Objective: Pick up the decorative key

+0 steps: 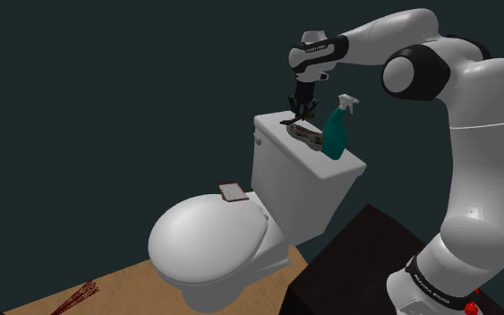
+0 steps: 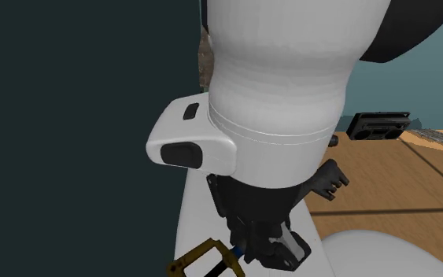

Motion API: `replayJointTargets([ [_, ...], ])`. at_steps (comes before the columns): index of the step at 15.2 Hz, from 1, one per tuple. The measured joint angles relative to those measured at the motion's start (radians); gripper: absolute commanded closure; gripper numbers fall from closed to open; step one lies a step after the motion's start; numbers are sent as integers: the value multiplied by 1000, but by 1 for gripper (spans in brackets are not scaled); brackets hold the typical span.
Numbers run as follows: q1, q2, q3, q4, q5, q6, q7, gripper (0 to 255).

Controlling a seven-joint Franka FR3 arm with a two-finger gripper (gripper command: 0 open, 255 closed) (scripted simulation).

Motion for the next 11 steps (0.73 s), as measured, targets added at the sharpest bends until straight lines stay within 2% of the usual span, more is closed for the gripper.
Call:
replayJointTargets([
  [11, -5, -10, -2, 130, -3, -139, 2, 255],
])
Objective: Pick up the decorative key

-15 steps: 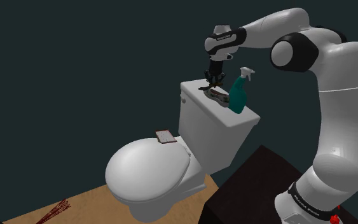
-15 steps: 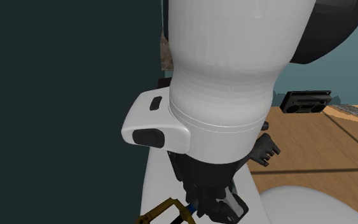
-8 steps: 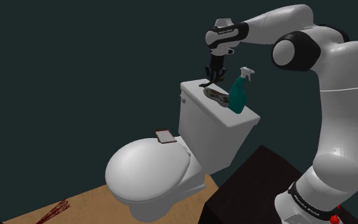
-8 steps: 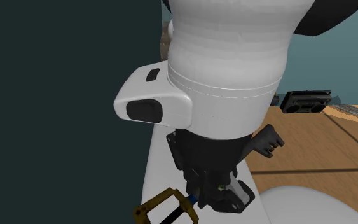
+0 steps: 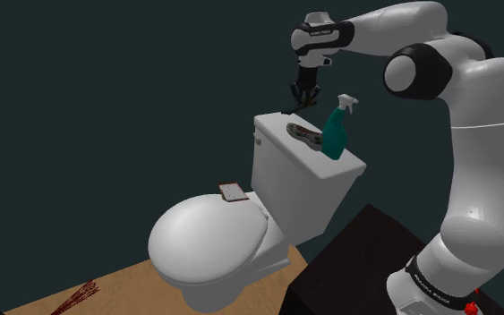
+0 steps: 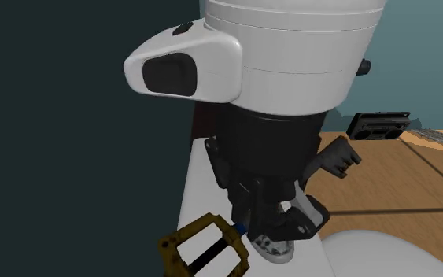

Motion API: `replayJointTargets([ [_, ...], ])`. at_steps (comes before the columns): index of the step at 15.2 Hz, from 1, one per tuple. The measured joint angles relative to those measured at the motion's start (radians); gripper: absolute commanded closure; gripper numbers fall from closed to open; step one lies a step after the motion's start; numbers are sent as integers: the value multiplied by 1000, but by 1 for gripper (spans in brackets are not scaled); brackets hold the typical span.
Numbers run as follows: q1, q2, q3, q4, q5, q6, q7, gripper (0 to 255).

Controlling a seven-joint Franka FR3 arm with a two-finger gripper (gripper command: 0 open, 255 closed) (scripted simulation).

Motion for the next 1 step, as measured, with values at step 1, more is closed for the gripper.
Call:
replayJointTargets([
  [1, 1, -5, 0, 2, -1, -7, 1, 255],
])
